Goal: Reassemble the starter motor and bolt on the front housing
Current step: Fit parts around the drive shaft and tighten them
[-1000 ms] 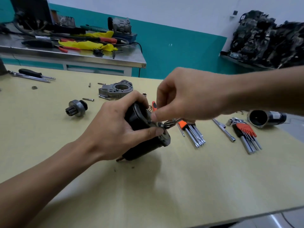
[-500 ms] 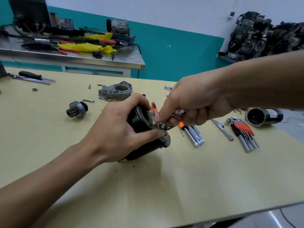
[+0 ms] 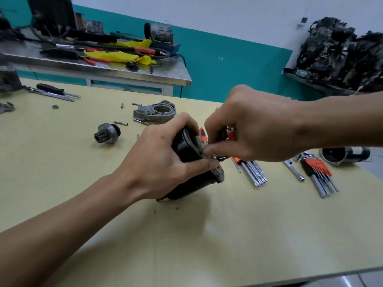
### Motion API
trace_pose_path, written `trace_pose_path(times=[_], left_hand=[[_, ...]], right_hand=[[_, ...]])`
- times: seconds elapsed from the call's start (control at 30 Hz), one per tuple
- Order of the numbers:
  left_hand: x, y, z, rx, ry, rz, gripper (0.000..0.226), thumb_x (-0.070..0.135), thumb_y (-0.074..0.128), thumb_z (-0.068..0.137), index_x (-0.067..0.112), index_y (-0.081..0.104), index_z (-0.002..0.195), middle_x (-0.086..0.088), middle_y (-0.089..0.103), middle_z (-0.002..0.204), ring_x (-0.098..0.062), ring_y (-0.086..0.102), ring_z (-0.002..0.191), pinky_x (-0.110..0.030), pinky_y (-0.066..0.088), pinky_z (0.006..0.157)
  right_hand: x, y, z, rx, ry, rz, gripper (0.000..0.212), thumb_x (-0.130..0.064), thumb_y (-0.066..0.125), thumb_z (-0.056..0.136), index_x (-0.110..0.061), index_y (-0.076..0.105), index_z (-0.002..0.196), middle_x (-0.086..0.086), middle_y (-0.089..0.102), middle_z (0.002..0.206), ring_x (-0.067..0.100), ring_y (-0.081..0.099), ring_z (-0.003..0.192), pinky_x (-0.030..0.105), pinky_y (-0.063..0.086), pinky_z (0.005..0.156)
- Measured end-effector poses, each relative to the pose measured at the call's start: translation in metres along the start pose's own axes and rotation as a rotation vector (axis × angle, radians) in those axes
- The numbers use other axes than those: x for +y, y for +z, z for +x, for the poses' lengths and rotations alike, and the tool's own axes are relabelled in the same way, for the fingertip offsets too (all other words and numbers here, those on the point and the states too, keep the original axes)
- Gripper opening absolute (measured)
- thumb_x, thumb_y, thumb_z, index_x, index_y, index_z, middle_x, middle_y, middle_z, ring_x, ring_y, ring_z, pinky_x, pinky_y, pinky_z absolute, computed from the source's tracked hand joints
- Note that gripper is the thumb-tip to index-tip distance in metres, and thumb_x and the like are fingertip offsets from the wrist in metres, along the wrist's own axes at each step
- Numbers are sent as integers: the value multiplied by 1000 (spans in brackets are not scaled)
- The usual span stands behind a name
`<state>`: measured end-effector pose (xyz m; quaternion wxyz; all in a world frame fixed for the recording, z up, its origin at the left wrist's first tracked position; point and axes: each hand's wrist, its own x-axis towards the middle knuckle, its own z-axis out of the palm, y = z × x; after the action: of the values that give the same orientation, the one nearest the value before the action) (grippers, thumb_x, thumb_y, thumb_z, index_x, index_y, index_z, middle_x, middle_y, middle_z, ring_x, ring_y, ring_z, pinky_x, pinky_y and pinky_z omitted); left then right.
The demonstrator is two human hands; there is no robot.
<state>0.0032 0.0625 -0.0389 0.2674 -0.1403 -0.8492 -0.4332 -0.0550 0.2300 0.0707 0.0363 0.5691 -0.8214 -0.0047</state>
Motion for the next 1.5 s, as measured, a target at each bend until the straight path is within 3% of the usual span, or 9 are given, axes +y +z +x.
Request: trace_pose_path(times=[0.23, 0.33, 0.43, 0.6, 0.87, 1.17, 1.27, 1.37, 1.5], left_hand=[[1, 0, 1, 19, 62, 57, 54, 62, 76, 64, 25, 58, 97, 11, 66, 81, -12, 63, 75, -29, 51, 64], [-1, -1, 2, 35, 50, 41, 55, 61, 81, 65, 23, 60, 98, 8, 69, 83, -13, 65, 76, -30, 52, 66], [-4, 0, 2, 63, 31, -30, 53, 59, 86, 64, 26, 59, 97, 20, 67, 87, -3, 64, 76, -14, 49, 65], [-16, -10, -4, 131, 30, -106, 48, 58, 78, 62, 32, 58, 96, 14, 65, 93, -7, 65, 81, -14, 52, 65], [-41, -26, -24, 323, -15, -321, 35, 43, 77, 68, 35, 59, 97, 12, 65, 89, -2, 60, 63, -11, 49, 55], [-48, -25, -33, 404, -90, -448, 32, 40, 74, 72, 33, 56, 97, 13, 63, 83, -9, 59, 57, -21, 46, 40], [-54, -25, -31, 370, -102, -478, 27, 41, 75, 73, 40, 58, 95, 12, 63, 80, -10, 58, 56, -23, 46, 41], [-61, -28, -31, 337, -152, -520, 30, 43, 73, 74, 36, 57, 98, 10, 63, 80, -14, 57, 57, -28, 47, 42], [-68, -29, -31, 281, -236, -581, 44, 42, 75, 73, 23, 52, 104, -5, 66, 90, -25, 65, 70, -34, 52, 49]], right_hand=[[0, -10, 15, -236, 596, 466, 25, -28, 80, 80, -12, 70, 63, -2, 58, 51, 10, 40, 37, 20, 30, 35], [-8, -19, 24, -306, 558, 334, 25, -31, 77, 83, -11, 70, 70, -4, 61, 51, 10, 43, 36, 18, 33, 37], [-5, -45, 30, -79, 434, 84, 25, -45, 73, 84, -21, 73, 77, -7, 70, 59, 6, 57, 44, 22, 49, 42], [58, -54, 0, 673, 575, 252, 22, -33, 69, 89, -12, 75, 85, 3, 73, 75, 6, 60, 55, 24, 53, 54], [62, 118, -4, 541, 681, 299, 12, -20, 63, 87, -19, 73, 94, -4, 69, 86, 14, 62, 78, 33, 52, 75], [54, 150, 24, 485, 670, 162, 19, -27, 57, 95, -18, 73, 94, 0, 72, 93, 25, 59, 93, 41, 48, 81], [37, 138, 25, 751, 493, 546, 26, -48, 57, 92, -28, 73, 95, -16, 72, 91, 8, 63, 94, 33, 50, 84], [10, 135, 35, 585, 228, 1177, 54, -76, 54, 79, -39, 60, 118, -22, 69, 111, -2, 62, 108, 8, 46, 82], [-11, 145, 59, 499, 123, 1297, 97, -71, 79, 58, -27, 44, 137, -7, 66, 124, 10, 61, 118, 18, 48, 93]])
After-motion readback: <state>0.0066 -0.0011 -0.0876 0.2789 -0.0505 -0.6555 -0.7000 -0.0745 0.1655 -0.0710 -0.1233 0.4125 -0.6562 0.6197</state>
